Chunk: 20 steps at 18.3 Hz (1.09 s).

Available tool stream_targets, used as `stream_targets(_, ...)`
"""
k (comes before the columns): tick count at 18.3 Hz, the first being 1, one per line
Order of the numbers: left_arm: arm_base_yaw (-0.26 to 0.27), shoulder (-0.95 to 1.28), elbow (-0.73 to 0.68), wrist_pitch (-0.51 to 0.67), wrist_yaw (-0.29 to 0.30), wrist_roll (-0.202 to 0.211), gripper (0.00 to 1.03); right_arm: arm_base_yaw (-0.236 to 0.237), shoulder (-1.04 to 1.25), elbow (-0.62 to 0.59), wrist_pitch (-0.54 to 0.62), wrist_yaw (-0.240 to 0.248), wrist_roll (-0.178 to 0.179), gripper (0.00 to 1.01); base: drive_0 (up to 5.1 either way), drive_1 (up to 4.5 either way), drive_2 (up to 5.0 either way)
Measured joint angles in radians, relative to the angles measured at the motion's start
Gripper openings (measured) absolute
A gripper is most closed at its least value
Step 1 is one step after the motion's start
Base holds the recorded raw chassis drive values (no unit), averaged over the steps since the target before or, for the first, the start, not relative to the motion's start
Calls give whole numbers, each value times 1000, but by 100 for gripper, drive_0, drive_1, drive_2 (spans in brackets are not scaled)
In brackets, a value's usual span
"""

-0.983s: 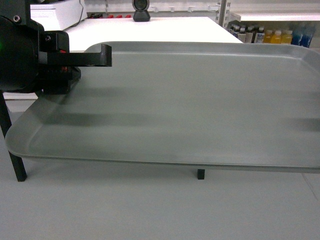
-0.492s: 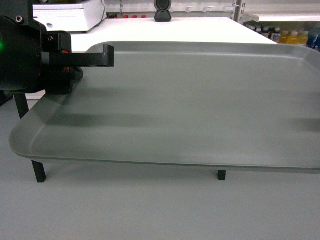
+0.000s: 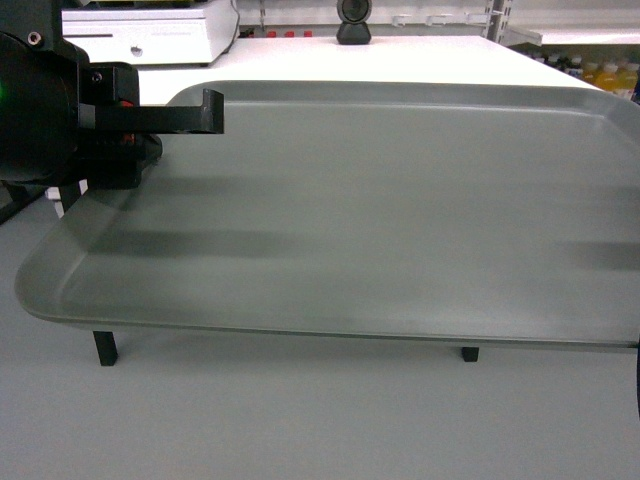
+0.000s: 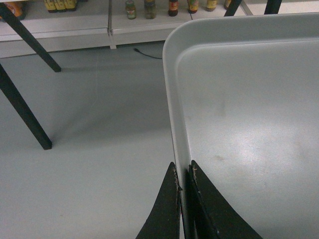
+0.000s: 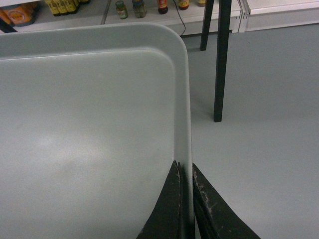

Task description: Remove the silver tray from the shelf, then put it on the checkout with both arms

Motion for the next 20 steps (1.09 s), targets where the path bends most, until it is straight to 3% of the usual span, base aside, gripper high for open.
stream_targets(2,0,0,0,0,0,0,3,0,0,0,0,0,0,3,-512,233,233)
stream_targets(20,-2,0,0,2,-1,0,3,0,-1,0,2,0,-1,3,0,0,0)
